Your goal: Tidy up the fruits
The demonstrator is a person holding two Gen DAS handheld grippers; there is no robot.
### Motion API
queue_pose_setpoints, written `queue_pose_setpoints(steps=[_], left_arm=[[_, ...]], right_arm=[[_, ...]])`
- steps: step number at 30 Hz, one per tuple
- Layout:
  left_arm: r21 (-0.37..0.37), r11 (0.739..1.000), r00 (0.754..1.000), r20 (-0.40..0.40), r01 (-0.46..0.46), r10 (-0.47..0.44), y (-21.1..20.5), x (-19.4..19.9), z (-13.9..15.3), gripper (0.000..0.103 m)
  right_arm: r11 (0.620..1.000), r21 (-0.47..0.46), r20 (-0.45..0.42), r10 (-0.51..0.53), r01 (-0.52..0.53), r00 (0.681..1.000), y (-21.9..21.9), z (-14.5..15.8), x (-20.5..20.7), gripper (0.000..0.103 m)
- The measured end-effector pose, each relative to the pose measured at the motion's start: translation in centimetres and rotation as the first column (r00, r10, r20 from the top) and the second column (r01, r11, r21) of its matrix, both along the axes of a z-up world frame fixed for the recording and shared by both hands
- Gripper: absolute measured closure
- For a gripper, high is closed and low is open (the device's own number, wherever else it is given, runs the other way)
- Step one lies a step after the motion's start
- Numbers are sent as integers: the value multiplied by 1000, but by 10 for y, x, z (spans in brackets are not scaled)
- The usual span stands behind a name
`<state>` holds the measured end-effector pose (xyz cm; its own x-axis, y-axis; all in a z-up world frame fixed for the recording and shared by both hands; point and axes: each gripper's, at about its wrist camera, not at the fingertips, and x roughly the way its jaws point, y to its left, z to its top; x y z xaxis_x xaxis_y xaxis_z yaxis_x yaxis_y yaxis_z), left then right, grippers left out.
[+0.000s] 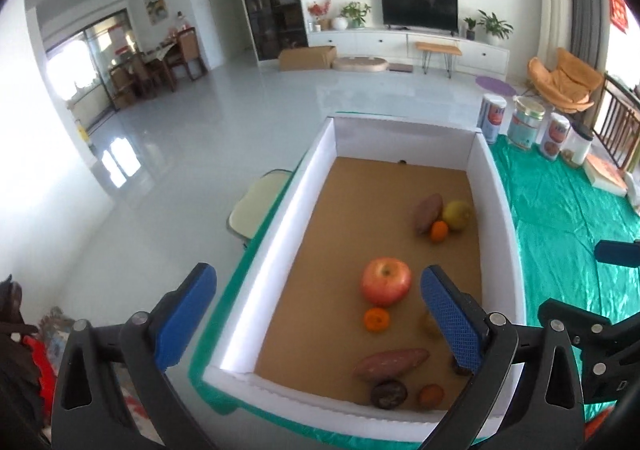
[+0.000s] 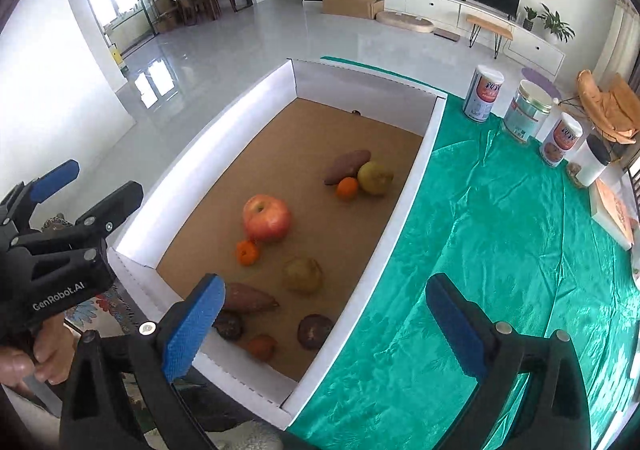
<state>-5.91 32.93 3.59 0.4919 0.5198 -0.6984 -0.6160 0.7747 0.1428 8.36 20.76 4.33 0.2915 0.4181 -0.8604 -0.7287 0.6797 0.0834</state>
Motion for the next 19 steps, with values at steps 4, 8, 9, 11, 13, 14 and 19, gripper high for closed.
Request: queue_pose_setpoints(steps=[4, 8, 9, 11, 13, 14, 19], left_arm=[[15, 1000, 1000, -8, -21, 22, 2, -9, 5, 1], [57, 998, 1000, -15, -24, 25, 1, -11, 4, 1], [58, 998, 1000, -15, -19, 20, 2, -12, 3, 1], [56, 998, 1000, -16, -17, 18, 2, -13, 2, 1], [43, 999, 1000, -19, -18, 19, 4, -13, 0, 1], [30, 999, 1000, -18, -17, 17, 4, -14, 0, 1], [22, 1000, 1000, -13, -15, 16, 2, -17, -2, 1]], right_arm=[[1000, -15, 9, -6, 6, 1000, 4, 0, -5, 3], [1000, -12, -2, -7, 7, 1000, 6, -1, -8, 3], [1000, -14, -1, -4, 4, 1000, 7, -2, -10, 3], [1000, -21, 2, 3, -3, 1000, 9, -3, -12, 3], [1000, -26, 3, 9, -8, 1000, 11, -4, -13, 3], [1000, -27, 4, 10, -10, 1000, 13, -5, -14, 3], [1000, -14, -6, 20, -20, 1000, 16, -7, -15, 3]])
